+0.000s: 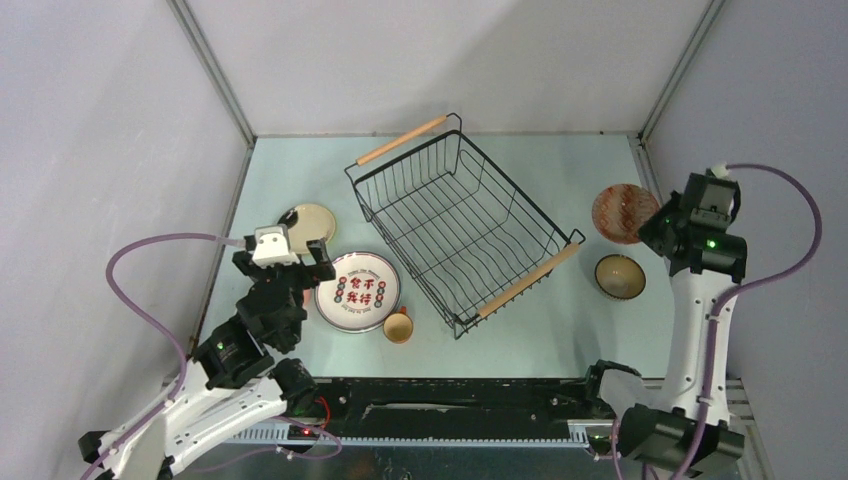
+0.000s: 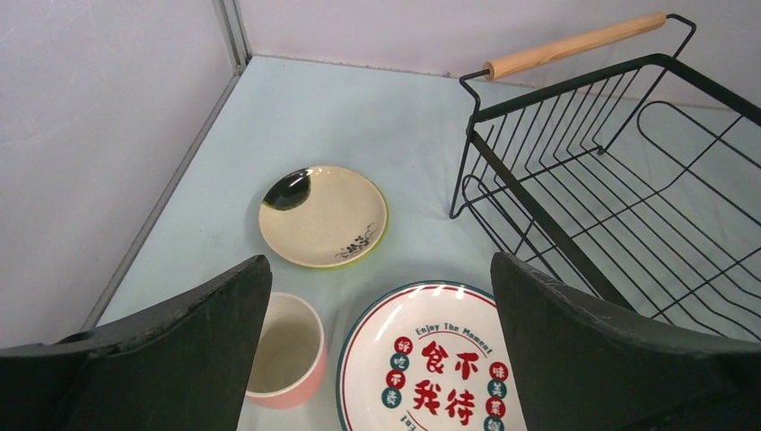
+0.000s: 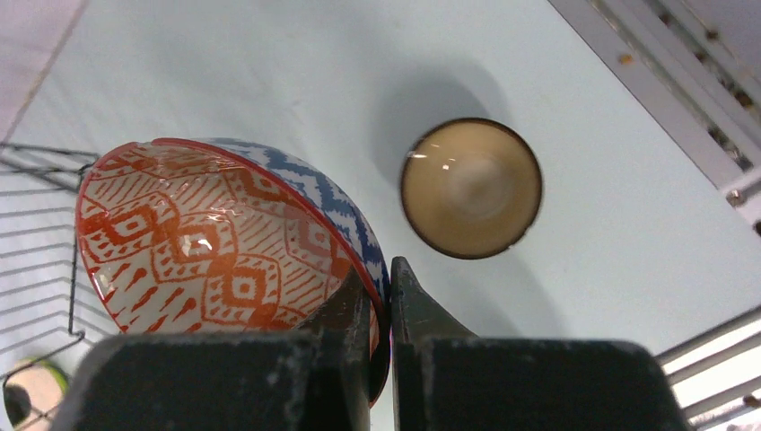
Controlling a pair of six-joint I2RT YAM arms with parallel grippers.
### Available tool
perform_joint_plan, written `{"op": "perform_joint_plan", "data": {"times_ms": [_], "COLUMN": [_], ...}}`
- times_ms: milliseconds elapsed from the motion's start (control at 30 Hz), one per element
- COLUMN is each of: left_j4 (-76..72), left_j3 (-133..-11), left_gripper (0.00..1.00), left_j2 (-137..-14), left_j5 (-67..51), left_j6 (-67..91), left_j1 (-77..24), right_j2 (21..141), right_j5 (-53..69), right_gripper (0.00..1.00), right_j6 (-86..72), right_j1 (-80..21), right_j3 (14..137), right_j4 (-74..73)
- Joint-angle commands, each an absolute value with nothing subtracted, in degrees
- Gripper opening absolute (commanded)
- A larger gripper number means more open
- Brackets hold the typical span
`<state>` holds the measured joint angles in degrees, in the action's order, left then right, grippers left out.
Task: Unload the mixed dishes from the dish rack
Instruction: Place the bowl at the center of the board.
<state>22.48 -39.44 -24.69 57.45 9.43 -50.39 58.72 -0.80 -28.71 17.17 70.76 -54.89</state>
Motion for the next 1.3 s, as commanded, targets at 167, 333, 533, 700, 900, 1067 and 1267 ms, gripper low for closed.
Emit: {"op": "perform_joint_plan", "data": {"times_ms": [167,333,533,700,900,1067,1267], "left_j4": [15.93,15.65,16.1,16.2,16.18,16.47,16.76], "left_j3": [-37.11,-36.66,-36.74,-36.66,-36.74,-36.78,-36.84], "left_gripper": [0.99,1.0,1.0,1.0,0.99,0.99,1.0], "left_j2": [-24.54,-24.64,-25.4,-25.85,-26.41,-26.56,-25.91], "left_j5": [58.44,56.74,54.18,53.43,52.21,51.71,51.61], "left_j6": [6.22,6.24,7.31,7.68,8.1,8.39,8.83], "left_j1": [-49.38,-48.15,-45.19,-43.78,-42.65,-42.1,-41.74], "right_j2": [56.27,59.73,65.06,67.82,68.11,65.64,61.61], "right_j5": [7.36,7.12,6.48,5.39,5.82,5.2,3.3], "right_gripper": [0.0,0.0,0.0,0.09,0.34,0.56,0.69], "right_j6": [-31.98,-32.43,-32.74,-32.66,-31.97,-31.21,-31.15], "right_j1": [30.88,33.3,34.17,34.36,34.37,34.39,34.18], "right_j3": [53.24,46.86,44.69,43.35,42.63,42.63,42.62], "right_j4": [-43.77,-38.59,-34.52,-32.23,-32.9,-34.57,-38.43]}}
